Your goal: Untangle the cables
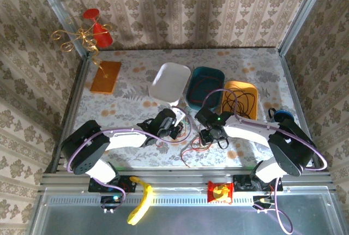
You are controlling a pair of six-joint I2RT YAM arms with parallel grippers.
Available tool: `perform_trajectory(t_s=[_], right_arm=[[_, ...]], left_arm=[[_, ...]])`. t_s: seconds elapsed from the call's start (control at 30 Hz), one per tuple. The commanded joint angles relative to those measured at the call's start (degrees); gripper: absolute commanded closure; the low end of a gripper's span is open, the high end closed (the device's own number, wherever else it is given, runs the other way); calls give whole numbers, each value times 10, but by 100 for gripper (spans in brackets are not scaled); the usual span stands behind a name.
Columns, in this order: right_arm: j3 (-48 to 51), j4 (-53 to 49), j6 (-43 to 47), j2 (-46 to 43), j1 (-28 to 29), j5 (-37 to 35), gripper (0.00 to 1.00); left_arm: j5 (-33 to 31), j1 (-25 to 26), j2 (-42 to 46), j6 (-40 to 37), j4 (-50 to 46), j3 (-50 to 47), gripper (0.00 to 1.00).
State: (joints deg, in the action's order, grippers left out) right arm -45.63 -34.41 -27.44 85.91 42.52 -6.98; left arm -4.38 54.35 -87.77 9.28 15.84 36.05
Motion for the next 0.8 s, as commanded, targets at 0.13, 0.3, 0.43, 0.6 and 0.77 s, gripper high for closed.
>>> perform_trajectory(t_s=[0.13,0.3,0.43,0.6,0.77], right_arm=[[28,1,-26,26,-13,24,50],[27,14,-19,37,-13,23,87],[20,21,-12,21,-12,25,99],[-2,24,9,-35,-8,3,100],[-32,23,27,-109,-11,-31,100]], left_arm=[[-9,6,-4,3,3,1,100],[-12,6,-4,4,3,2,100],[-16,8,-2,6,3,0,100],[-20,8,-6,7,1,2,100],[-22,8,-7,6,0,4,100]])
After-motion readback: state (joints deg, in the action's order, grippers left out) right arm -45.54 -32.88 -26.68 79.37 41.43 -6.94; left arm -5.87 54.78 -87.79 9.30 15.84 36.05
